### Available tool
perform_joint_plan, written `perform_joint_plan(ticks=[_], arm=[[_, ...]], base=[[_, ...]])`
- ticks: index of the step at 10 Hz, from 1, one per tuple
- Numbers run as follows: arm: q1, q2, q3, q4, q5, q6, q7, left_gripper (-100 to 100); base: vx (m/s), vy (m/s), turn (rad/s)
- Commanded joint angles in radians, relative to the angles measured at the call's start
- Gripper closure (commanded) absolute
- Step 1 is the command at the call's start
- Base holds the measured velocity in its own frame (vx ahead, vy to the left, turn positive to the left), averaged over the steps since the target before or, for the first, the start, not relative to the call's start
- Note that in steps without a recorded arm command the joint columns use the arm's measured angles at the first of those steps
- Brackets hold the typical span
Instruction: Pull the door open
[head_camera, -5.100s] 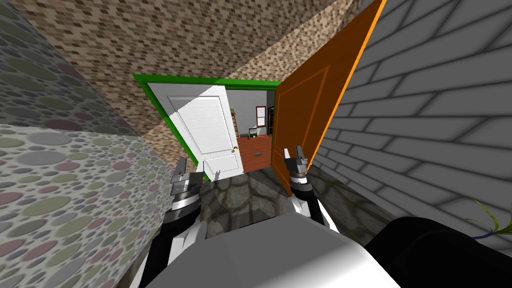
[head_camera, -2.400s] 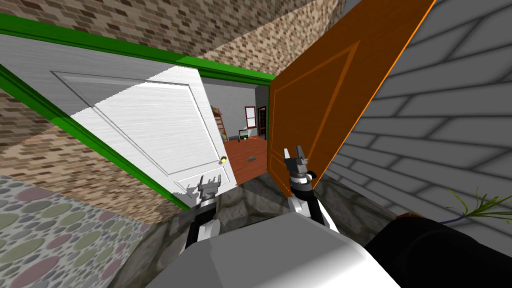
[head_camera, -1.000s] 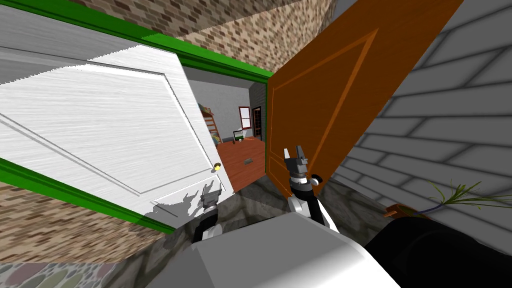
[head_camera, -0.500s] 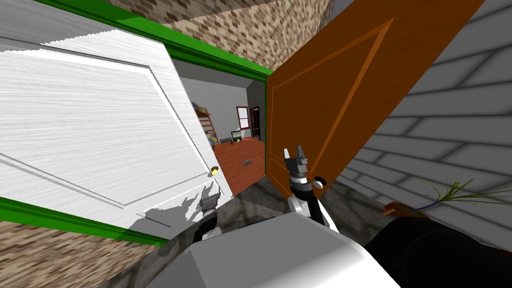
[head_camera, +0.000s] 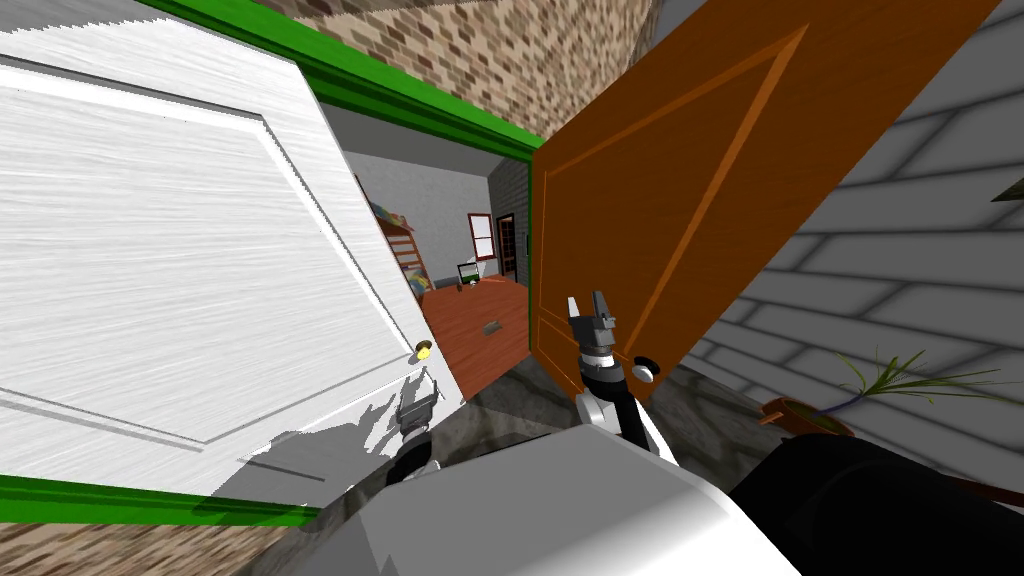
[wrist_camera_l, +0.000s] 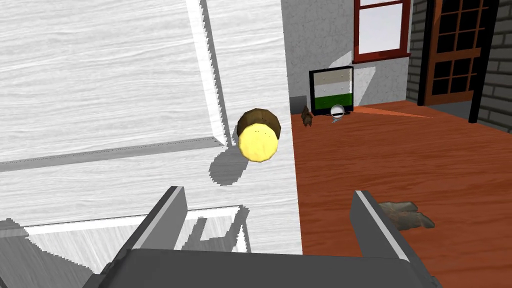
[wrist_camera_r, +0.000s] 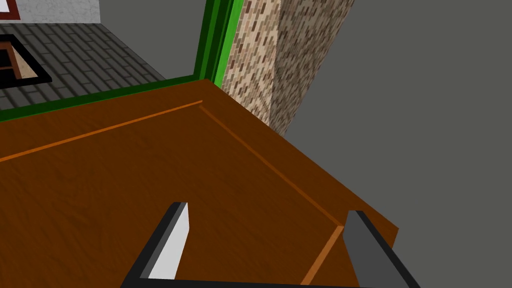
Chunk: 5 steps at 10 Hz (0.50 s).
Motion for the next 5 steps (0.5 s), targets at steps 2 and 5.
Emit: perform_joint_plan(ticks=[2,5], arm=[[-0.005,0.003,-0.006,0.052,0.038,-0.018,0.053,-100],[-0.020,0.010,-0.012,0.119,0.076,-0.040,0.108,-100]], base=[[0.137,0.063,-0.069],[0.109,0.056,-0.058]])
